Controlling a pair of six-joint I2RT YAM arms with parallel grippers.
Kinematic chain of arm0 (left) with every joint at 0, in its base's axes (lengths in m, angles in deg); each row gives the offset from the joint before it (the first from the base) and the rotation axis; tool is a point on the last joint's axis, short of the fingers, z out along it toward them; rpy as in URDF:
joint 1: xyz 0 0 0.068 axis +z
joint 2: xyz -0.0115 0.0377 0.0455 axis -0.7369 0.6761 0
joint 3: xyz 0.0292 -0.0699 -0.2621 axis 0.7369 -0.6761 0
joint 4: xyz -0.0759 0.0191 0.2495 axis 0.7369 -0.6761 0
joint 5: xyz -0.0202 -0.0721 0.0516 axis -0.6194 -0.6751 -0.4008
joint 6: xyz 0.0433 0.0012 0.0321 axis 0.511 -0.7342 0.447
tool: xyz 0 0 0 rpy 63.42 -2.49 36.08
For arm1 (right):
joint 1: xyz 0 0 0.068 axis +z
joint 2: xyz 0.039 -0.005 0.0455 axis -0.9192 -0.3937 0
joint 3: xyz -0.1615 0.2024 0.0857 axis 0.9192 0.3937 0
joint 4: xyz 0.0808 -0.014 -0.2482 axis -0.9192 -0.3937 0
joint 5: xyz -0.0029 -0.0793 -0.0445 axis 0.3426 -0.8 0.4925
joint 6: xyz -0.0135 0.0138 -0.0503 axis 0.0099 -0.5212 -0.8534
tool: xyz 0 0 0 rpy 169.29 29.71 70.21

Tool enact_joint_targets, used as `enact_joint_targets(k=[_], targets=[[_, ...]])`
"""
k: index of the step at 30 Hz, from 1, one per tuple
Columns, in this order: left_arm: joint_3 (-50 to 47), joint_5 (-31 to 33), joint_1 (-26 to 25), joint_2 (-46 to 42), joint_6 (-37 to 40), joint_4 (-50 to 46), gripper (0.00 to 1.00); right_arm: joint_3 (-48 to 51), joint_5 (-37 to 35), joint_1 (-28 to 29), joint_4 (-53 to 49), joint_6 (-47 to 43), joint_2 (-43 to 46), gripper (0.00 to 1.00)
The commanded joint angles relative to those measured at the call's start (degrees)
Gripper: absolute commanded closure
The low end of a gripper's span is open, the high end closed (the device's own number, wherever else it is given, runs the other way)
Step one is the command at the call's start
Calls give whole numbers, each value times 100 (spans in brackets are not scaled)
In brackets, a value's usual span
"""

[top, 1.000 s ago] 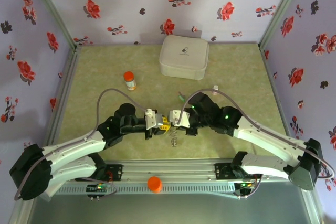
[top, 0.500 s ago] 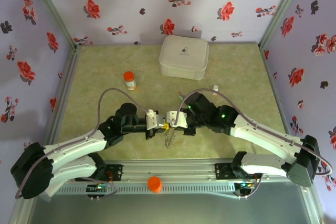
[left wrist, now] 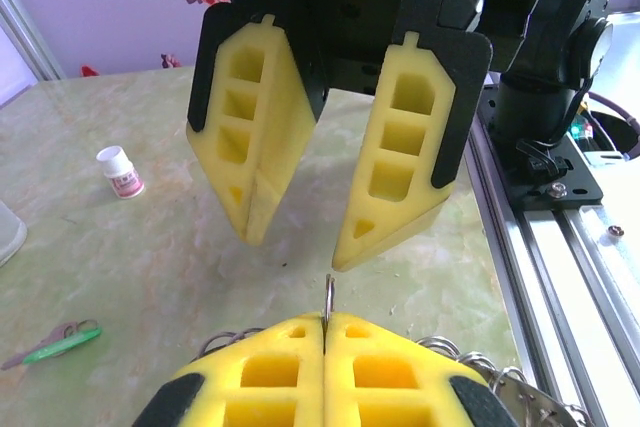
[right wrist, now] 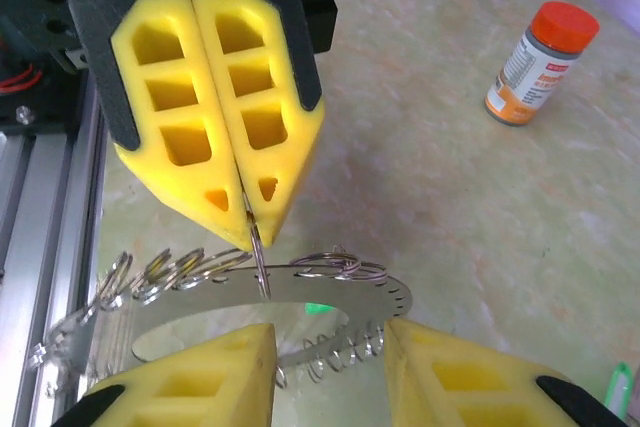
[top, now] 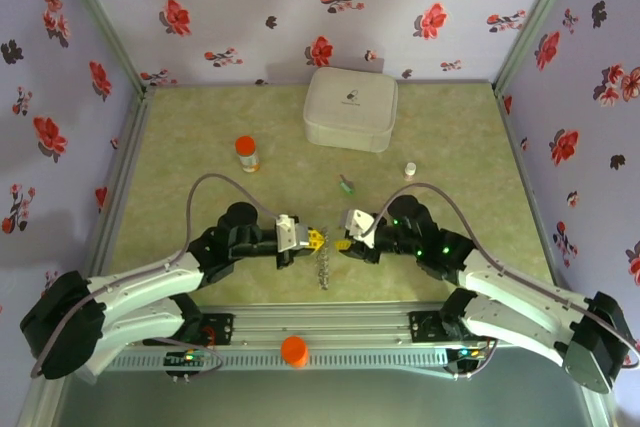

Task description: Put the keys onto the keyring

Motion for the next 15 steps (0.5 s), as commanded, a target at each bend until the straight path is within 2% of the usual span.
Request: enact_joint_targets(k=[1,15], targets=[[-88,13,-28,-108,-73,697,100,170,234,-12,952,328,69,67],[-225,-20,-26,-81,-268,999,100,63,786,-12,944,371,-322,74]])
